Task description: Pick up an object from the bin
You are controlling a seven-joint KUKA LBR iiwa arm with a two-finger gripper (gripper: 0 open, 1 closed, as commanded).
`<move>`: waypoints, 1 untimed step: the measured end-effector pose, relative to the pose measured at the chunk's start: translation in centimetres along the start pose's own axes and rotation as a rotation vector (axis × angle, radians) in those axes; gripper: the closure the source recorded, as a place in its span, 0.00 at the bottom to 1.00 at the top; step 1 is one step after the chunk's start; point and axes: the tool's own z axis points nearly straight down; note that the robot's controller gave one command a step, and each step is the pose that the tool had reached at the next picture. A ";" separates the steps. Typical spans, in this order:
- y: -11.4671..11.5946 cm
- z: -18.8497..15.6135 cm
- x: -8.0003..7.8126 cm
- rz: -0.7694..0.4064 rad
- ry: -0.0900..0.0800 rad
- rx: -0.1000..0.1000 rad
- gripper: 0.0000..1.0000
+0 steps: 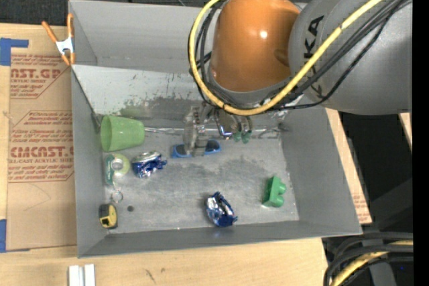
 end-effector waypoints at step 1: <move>0.0 0.5 0.1 0.000 0.007 0.001 0.00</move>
Offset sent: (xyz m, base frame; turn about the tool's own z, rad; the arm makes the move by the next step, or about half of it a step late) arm 0.0000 0.0000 0.0000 0.0000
